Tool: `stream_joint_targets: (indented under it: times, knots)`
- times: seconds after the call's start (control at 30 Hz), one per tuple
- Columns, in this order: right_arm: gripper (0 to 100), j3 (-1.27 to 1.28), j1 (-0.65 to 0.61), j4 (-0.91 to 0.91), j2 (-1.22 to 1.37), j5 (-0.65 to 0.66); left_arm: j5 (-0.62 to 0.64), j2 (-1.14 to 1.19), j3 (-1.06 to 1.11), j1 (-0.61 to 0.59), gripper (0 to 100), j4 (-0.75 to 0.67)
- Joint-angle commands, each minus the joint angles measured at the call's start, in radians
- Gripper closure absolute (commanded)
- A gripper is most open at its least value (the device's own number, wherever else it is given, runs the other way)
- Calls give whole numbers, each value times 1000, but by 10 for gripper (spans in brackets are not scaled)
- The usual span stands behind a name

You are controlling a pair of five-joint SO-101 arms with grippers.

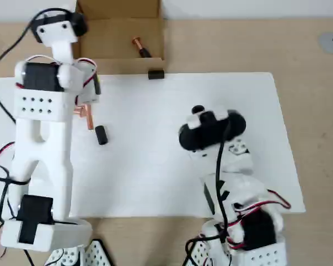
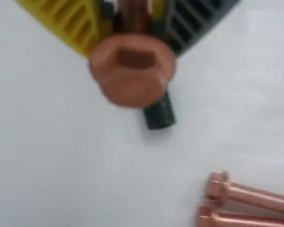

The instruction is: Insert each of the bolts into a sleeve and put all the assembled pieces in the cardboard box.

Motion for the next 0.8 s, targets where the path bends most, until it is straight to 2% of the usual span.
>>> stream_joint_targets:
  times: [0.0,0.17,0.3,0.43,0.57,0.77]
  knots:
    - [987,134,12,-152,-142,-6,8,-13,-32,57,988,8]
    - [987,309,10,-275,-326,-8,6,-15,46,132,988,3]
    - [987,371,-4,-302,-315,-17,14,-18,60,132,988,-51]
    - [987,414,-65,-311,-328,-87,110,-62,38,118,988,-110]
    - [987,466,-93,-425,-329,-175,198,-162,55,118,988,-189]
    - [987,506,-96,-503,-329,-233,255,-338,290,124,988,-365]
